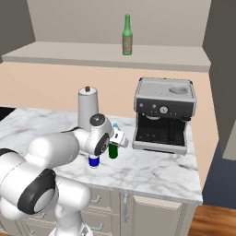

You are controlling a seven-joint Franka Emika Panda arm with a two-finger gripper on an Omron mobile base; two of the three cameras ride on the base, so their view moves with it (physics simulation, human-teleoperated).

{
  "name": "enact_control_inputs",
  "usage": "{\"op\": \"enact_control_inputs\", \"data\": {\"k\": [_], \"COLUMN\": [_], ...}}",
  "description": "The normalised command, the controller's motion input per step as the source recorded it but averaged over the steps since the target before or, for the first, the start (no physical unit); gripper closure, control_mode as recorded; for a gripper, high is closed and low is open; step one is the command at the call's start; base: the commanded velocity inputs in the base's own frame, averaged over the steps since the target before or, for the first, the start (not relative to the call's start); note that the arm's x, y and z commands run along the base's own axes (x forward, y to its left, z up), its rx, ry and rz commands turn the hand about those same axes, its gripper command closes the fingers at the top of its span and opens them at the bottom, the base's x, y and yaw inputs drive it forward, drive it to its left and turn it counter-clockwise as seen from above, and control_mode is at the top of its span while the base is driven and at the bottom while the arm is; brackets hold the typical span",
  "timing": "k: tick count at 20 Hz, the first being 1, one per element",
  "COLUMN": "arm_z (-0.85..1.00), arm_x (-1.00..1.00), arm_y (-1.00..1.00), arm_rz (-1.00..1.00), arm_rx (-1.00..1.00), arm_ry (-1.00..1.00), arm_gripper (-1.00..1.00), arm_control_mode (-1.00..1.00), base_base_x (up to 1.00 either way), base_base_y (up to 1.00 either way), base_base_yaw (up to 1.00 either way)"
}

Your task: Sort all alcoholic drinks to one cabinet, and non-alcoholic drinks to the other.

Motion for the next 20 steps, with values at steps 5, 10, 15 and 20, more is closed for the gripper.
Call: {"op": "enact_control_inputs", "data": {"k": [5,10,15,20], "arm_z": [0.01,0.17,0.29,0.26], "arm_x": [-0.02,-0.06,-0.05,-0.09], "arm_y": [0.0,0.0,-0.02,-0.01], "arm_rz": [0.0,0.0,0.0,0.0], "arm_rx": [0.0,0.0,0.0,0.0], "arm_ry": [0.0,-0.03,-0.01,0.0], "arm_gripper": [1.0,1.0,1.0,1.0], "arm_control_mode": [-1.0,-1.0,-1.0,-1.0], "base_base_x": [0.0,0.0,0.0,0.0], "base_base_y": [0.0,0.0,0.0,0.0], "base_base_yaw": [0.0,0.0,0.0,0.0]}}
